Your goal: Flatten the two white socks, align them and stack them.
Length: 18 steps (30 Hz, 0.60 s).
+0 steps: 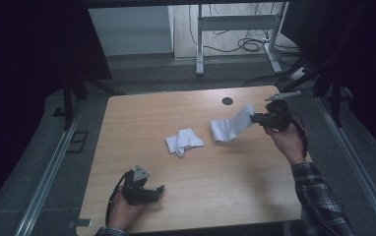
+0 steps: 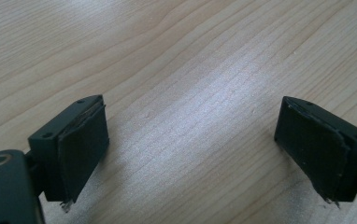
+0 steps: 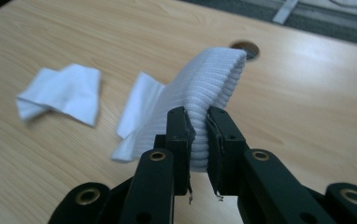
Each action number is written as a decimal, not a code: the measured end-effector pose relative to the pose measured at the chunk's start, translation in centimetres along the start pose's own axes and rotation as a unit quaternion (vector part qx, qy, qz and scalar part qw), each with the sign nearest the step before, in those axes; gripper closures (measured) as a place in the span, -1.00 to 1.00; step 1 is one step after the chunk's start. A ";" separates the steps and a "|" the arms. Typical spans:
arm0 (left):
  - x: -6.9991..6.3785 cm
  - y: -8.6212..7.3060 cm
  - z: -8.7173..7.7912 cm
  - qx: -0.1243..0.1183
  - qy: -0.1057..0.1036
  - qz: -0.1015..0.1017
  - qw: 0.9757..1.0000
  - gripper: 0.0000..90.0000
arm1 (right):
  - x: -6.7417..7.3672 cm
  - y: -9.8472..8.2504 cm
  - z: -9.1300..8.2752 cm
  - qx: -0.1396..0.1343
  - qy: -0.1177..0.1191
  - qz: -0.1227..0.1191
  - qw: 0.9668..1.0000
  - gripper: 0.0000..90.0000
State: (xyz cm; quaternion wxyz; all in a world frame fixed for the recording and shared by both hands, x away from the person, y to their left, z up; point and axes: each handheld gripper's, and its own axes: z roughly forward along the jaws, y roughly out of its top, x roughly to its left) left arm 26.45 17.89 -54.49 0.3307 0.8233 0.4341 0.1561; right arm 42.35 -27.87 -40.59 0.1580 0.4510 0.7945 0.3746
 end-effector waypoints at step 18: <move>0.0 0.0 0.0 0.000 0.000 0.000 1.000 -0.78 | -6.5 -10.0 2.0 0.083 -0.045 0.081 0.992 0.40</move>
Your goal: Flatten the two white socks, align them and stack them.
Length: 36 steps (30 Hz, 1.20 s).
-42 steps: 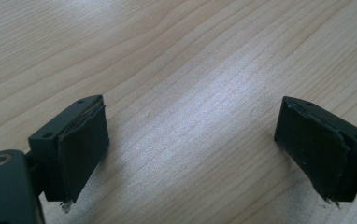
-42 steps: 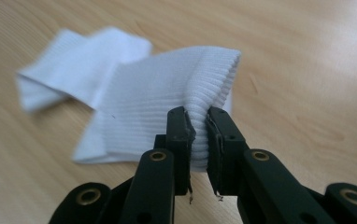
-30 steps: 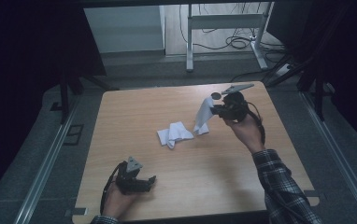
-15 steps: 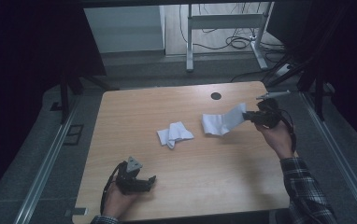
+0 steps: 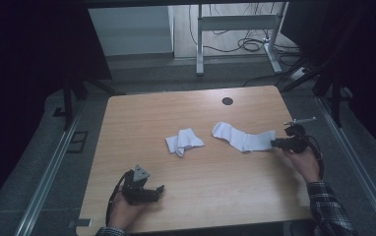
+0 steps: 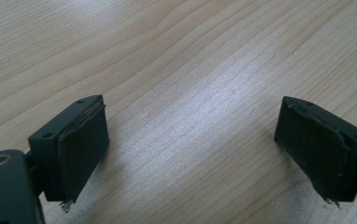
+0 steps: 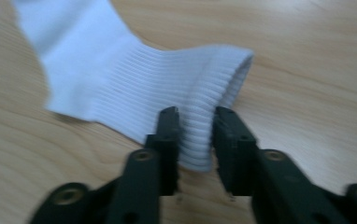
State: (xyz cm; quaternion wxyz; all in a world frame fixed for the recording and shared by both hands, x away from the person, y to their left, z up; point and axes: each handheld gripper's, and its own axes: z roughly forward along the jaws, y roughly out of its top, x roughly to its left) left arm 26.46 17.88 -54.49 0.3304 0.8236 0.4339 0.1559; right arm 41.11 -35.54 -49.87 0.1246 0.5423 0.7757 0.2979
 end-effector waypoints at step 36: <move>-0.8 3.1 0.6 0.019 -0.014 -0.004 1.000 -0.66 | 9.6 -0.6 3.5 0.007 0.088 -0.140 0.986 0.53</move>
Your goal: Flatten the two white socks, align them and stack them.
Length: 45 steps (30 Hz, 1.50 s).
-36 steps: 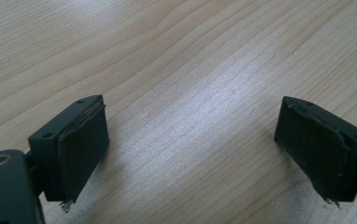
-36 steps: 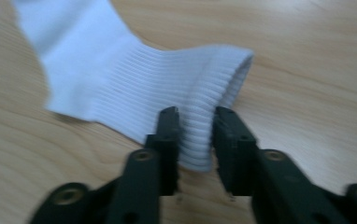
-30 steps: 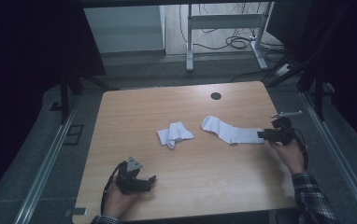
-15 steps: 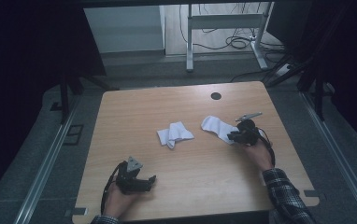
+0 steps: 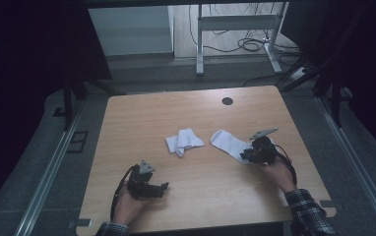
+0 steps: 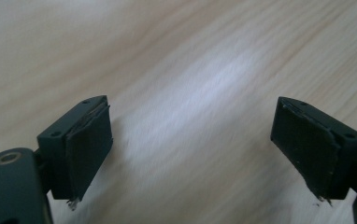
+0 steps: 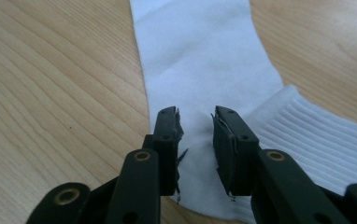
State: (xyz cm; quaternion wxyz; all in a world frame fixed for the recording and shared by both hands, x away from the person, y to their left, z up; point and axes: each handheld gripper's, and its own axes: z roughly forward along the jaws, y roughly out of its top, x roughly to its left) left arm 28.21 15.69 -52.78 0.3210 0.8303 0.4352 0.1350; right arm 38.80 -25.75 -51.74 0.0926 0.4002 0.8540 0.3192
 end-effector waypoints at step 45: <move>-5.2 16.9 15.7 -0.017 -0.009 0.027 0.999 0.74 | -7.7 -5.4 -4.5 -0.022 -0.081 0.109 0.990 0.73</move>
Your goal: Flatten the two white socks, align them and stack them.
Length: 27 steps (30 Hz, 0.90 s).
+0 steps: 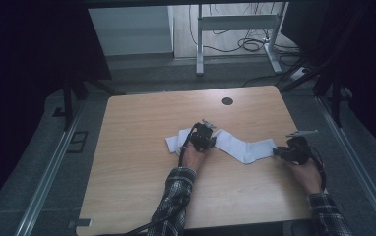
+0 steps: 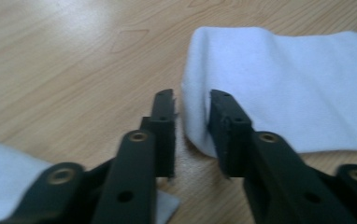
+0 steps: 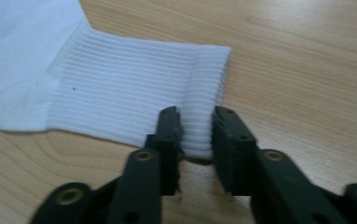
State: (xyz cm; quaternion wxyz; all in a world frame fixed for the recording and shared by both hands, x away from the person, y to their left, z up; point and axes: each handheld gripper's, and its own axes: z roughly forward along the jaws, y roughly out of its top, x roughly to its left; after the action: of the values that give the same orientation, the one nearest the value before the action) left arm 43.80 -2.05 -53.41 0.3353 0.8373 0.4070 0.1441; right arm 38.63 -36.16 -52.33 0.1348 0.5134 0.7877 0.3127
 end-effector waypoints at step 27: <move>2.4 -6.2 -12.3 -0.060 -0.008 -0.013 0.998 0.92 | 6.7 2.3 -1.7 -0.055 0.067 -0.063 0.994 0.80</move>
State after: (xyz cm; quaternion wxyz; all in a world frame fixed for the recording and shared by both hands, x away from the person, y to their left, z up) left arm 35.37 8.00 -48.63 0.3902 0.8112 0.4061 0.1576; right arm 36.42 -30.17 -48.86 0.1296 0.4322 0.8074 0.3803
